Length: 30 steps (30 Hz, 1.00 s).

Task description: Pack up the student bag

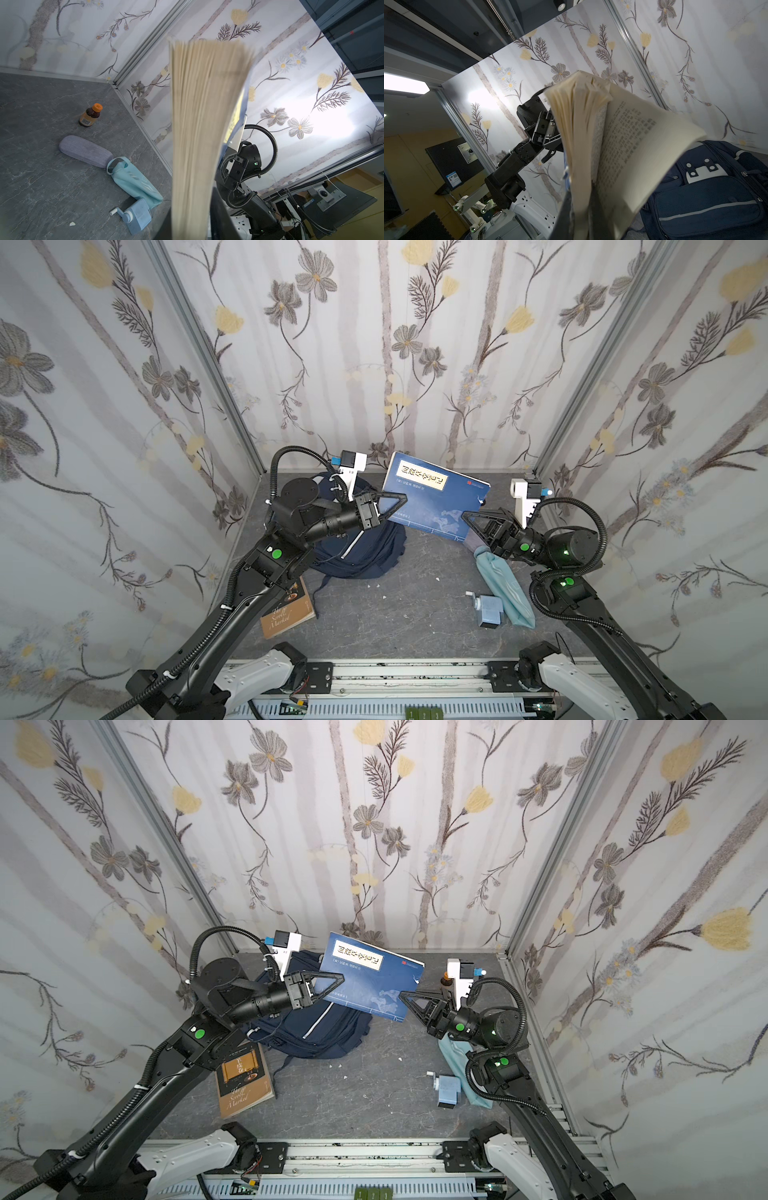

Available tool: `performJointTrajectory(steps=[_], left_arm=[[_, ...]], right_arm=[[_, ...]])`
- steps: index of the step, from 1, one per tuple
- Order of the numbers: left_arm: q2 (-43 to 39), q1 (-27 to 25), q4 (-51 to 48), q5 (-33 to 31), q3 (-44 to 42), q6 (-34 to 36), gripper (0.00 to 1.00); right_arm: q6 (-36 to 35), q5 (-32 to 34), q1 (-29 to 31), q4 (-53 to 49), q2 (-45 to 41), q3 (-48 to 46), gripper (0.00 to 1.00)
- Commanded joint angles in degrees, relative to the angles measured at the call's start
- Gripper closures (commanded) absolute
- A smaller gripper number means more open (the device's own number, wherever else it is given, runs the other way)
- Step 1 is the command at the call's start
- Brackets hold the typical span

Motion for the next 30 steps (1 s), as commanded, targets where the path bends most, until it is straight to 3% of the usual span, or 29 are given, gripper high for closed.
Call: performJointTrajectory(steps=[1,2,5,8,11,15,18,21,26,30], left_arm=[[-0.33,0.09,2.5,-0.14,0.16,0.03,1.0],[-0.55,0.01,2.98,-0.63,0.01,-0.05,1.0],[-1.7,0.02,5.4,-2.23,-0.91,-0.33,1.0],[-2.45,0.09,6.54,-3.37,-1.41,-0.15,1.0],[-2.26,0.01,7.33,-2.8,-0.96,-0.15,1.0],[-2.15,0.08,8.73,-2.21,-0.4,-0.27,1.0],[-2.06,0.07,10.22,-2.21,-0.44,-0.84,1.0],[-1.72,0.0,11.09,-1.95,-1.09,-1.53,1.0],[-1.71,0.12,11.42,-2.8,-2.74,-1.86,1.0],[-1.79,0.19,11.39,-3.91,-3.54,-1.57,1.0]], right_arm=[[0.38,1.12,0.26,2.35,0.55,0.25,1.0],[-0.29,1.82,0.22,0.98,0.67,0.67,0.92],[-4.04,7.67,0.21,-8.62,0.44,2.93,0.34],[-4.92,12.06,0.21,-11.25,0.1,2.85,0.13],[-3.29,12.99,0.24,-9.25,0.7,2.41,0.06],[0.74,9.6,0.29,-3.58,3.4,2.46,0.06],[6.16,5.18,0.63,5.6,6.2,2.53,0.13],[12.24,1.81,1.2,16.42,9.01,2.75,0.33],[24.88,-1.35,1.66,35.53,14.18,2.85,0.57],[30.08,-2.66,1.23,42.24,17.18,2.8,0.9]])
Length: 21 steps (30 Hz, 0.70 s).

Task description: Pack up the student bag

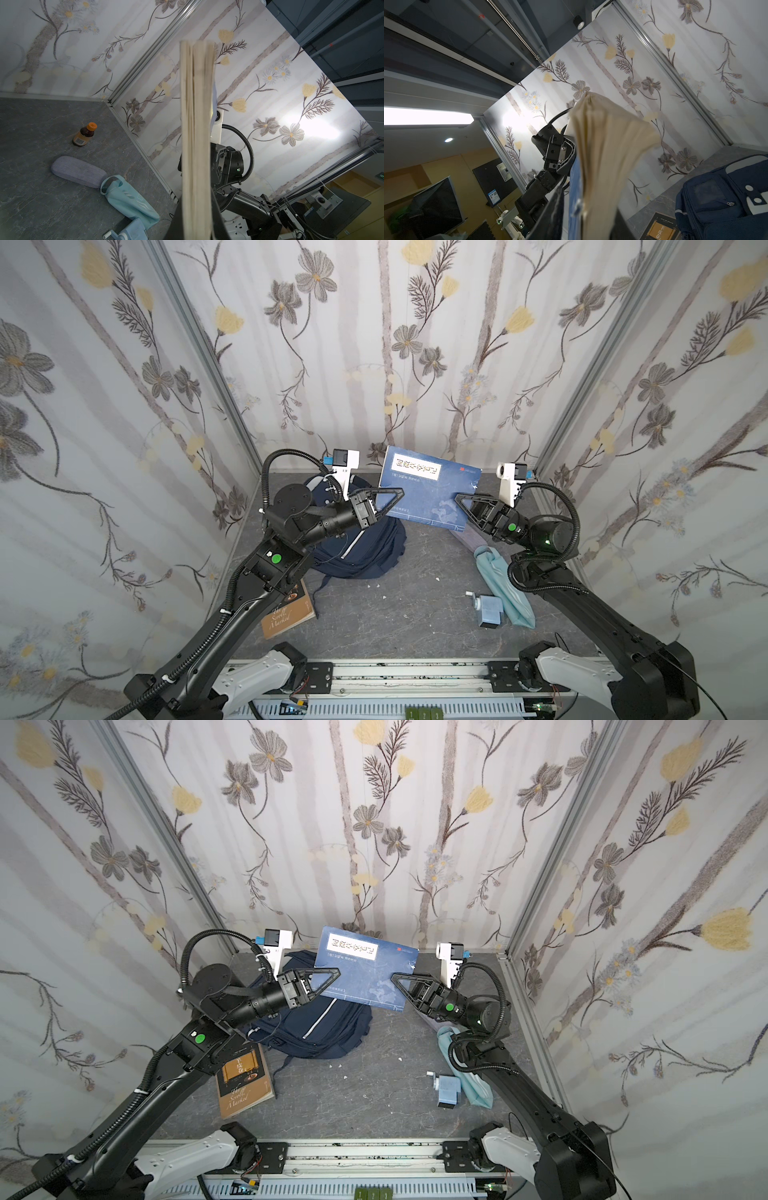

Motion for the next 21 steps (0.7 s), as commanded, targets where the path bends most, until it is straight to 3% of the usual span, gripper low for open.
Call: performJointTrajectory(steps=[1,4,6,8,10,12,13,17,21], left_arm=[[-0.17,0.2,2.97,-1.57,-0.43,0.46,1.0],[-0.51,0.35,-0.46,-3.76,-0.05,2.33,1.0],[-0.91,0.55,-3.22,-5.63,0.17,3.69,0.94],[-1.62,0.7,-5.07,-7.16,0.18,4.94,0.7],[-2.17,0.8,-7.16,-8.11,0.38,6.28,0.62],[-2.59,1.02,-10.47,-9.19,1.36,8.77,0.39],[-2.68,1.13,-13.74,-10.59,2.32,10.89,0.34],[-2.2,1.77,-28.95,-20.7,6.49,20.45,0.33],[0.75,1.81,-40.6,-30.34,7.44,26.4,0.33]], right_arm=[[7.74,-2.85,-0.16,11.14,1.47,0.38,0.95],[4.29,-3.38,-0.65,4.62,1.13,0.73,1.0],[0.22,-2.99,-0.95,-2.39,-0.05,1.29,1.0],[-4.89,-2.13,-1.23,-9.53,-1.58,1.94,1.0],[-9.7,-1.27,-1.31,-16.43,-2.91,2.96,1.0],[-14.4,0.0,-1.77,-24.6,-3.82,4.6,1.0],[-17.63,1.44,-2.05,-30.75,-4.26,5.83,1.0],[-28.39,12.5,-4.1,-55.21,-6.21,10.11,1.0],[-31.86,20.09,-6.08,-66.16,-7.41,10.37,1.0]])
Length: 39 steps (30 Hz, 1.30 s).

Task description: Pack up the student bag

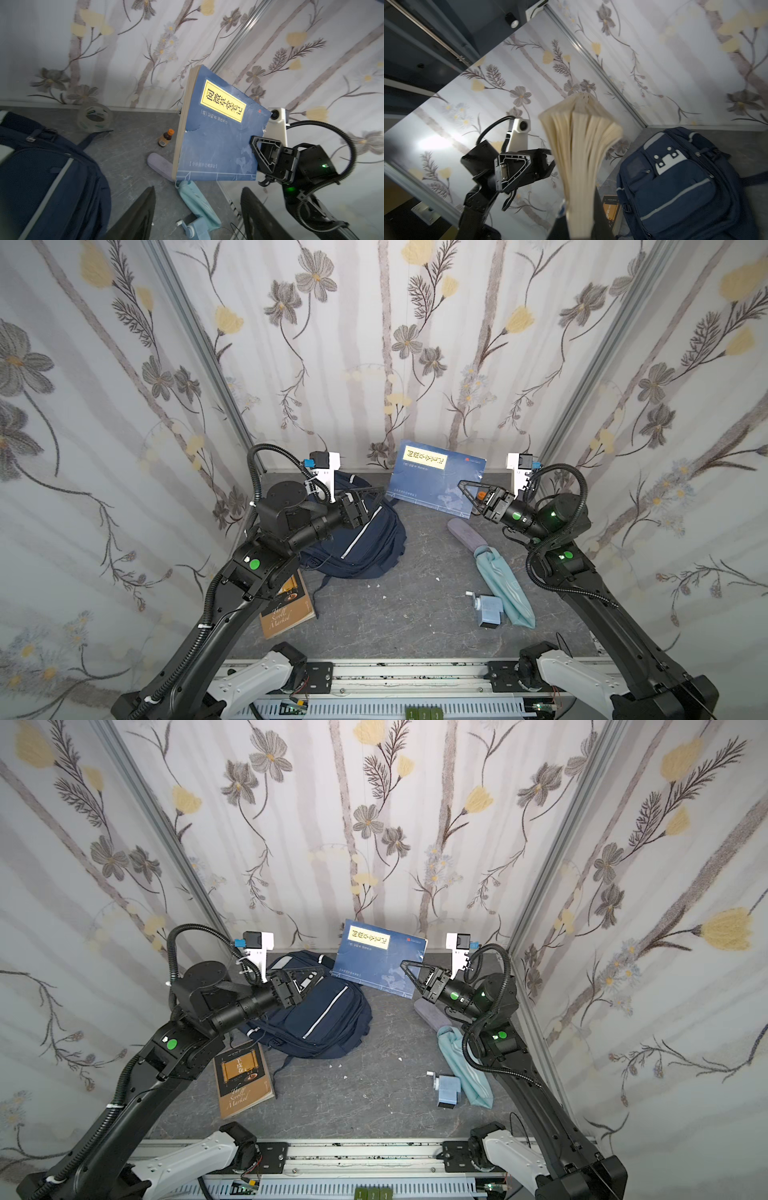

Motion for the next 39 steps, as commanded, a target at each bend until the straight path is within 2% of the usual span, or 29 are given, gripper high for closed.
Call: performJointTrajectory(steps=[1,5,11,13,19,27,39], left_arm=[[2.78,0.09,-14.73,-11.4,0.22,7.6,0.32],[7.67,0.16,-18.98,-13.96,-1.79,9.64,0.32],[12.92,0.04,-17.22,-13.0,-5.84,14.22,0.29],[15.56,0.01,-17.2,-14.6,-6.12,14.71,0.29],[20.79,0.0,-16.73,-16.82,-5.87,17.86,0.29],[29.14,0.02,-16.16,-16.06,-4.39,18.79,0.33],[39.22,0.03,-15.43,-14.88,-1.12,21.0,0.3]], right_arm=[[-6.45,9.43,-0.99,-14.86,-0.68,0.04,1.0],[-6.36,9.81,-1.21,-15.4,-1.8,-0.84,1.0],[-6.45,10.26,-1.56,-16.06,-2.62,-1.47,1.0],[-6.36,10.27,-1.68,-16.24,-2.72,-1.52,1.0],[-5.5,10.57,-1.83,-16.51,-2.58,-1.65,1.0],[-3.96,10.69,-1.83,-16.86,-2.72,-1.88,1.0],[-2.78,10.57,-1.83,-17.04,-1.96,-0.42,1.0]])
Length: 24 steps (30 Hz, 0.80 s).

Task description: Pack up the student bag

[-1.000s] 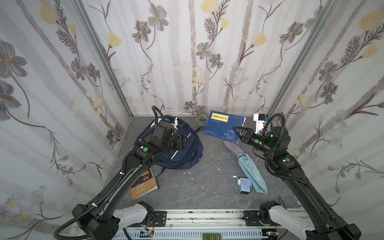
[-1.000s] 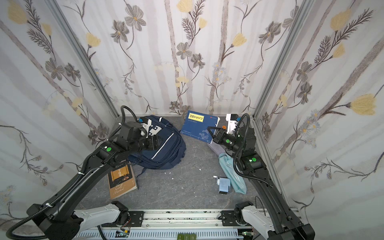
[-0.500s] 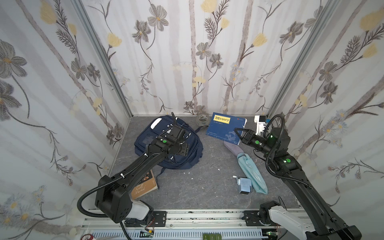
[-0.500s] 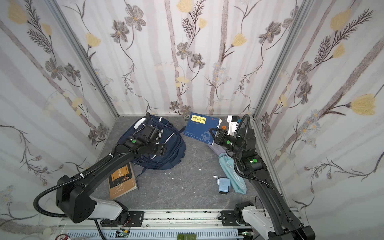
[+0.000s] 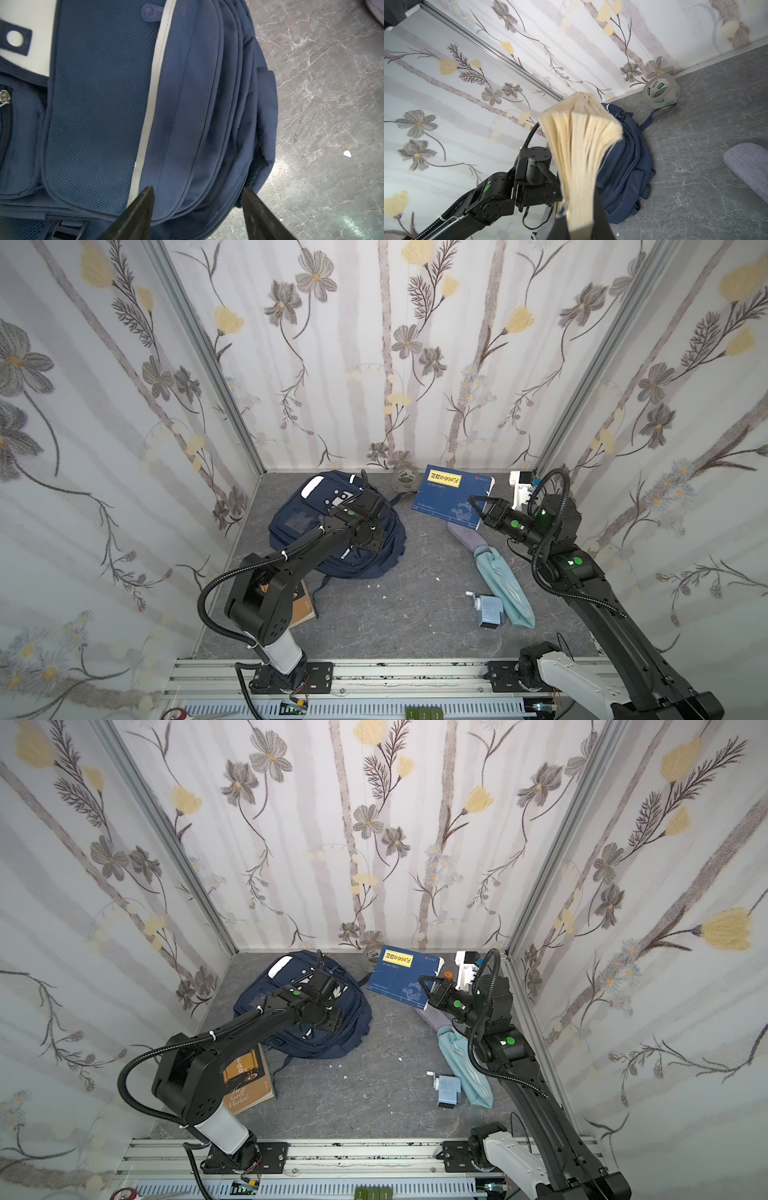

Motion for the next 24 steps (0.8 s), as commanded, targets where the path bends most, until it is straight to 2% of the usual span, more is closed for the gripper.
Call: performJointTrajectory(steps=[1,4,11,15,19,24], left_arm=[[1.99,0.03,0.57,0.2,0.49,0.98,0.3],[3.85,0.04,0.84,0.33,0.17,0.93,0.31],[7.54,-0.01,1.99,1.98,-0.52,1.48,0.43],[8.99,0.08,2.01,2.37,-0.1,1.57,0.56],[9.45,0.13,1.65,2.25,0.49,2.53,0.61],[9.01,0.08,1.06,0.52,0.93,2.98,0.78]], right_arm=[[1.24,0.0,-0.02,2.41,0.54,0.63,1.0],[1.47,-0.17,0.05,1.86,0.56,0.63,1.0],[1.56,-0.2,0.01,1.31,0.46,0.14,1.0],[2.37,-0.92,0.07,2.16,2.0,0.34,1.0],[3.03,-3.03,0.05,3.79,3.83,1.46,1.0],[3.05,-3.25,0.07,4.21,3.99,1.53,1.0]])
